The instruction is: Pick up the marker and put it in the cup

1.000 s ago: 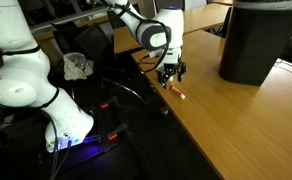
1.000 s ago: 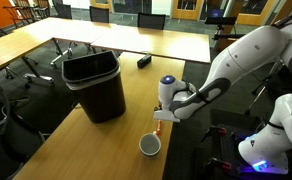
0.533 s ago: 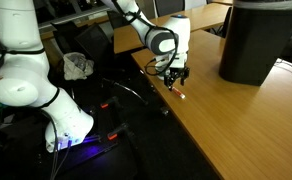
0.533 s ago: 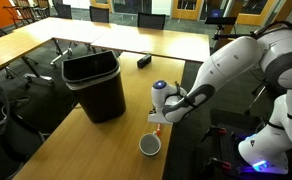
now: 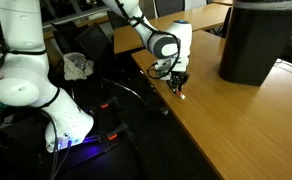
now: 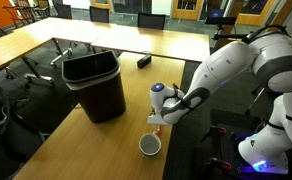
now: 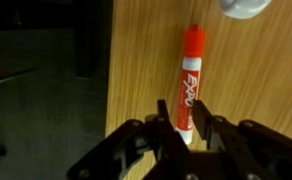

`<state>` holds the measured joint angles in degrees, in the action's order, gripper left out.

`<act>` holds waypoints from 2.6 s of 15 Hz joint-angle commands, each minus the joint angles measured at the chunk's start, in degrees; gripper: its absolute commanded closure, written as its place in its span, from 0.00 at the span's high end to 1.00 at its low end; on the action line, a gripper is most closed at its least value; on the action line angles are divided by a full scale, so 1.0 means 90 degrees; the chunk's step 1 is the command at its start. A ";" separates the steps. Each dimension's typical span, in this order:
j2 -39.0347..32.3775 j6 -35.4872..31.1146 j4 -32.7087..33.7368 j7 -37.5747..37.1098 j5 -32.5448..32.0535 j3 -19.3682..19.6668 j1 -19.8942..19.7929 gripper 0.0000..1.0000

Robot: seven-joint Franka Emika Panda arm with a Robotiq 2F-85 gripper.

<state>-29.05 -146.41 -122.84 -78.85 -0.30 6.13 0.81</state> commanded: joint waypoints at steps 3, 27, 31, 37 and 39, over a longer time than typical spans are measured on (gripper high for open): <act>-0.0163 -0.0092 0.0076 0.0189 0.0129 0.0240 0.0255 0.37; 0.1045 0.1860 0.0200 0.3798 0.3970 -0.0580 -0.0709 0.05; 0.0930 0.2212 0.0326 0.4075 0.4634 -0.0698 -0.0601 0.05; 0.0463 0.2803 0.0749 0.4628 0.5543 -0.0806 -0.0491 0.05; 0.0222 0.2952 0.0929 0.4709 0.5703 -0.0757 -0.0433 0.05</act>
<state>-23.93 -123.47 -117.87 -38.41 48.31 -1.24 -3.21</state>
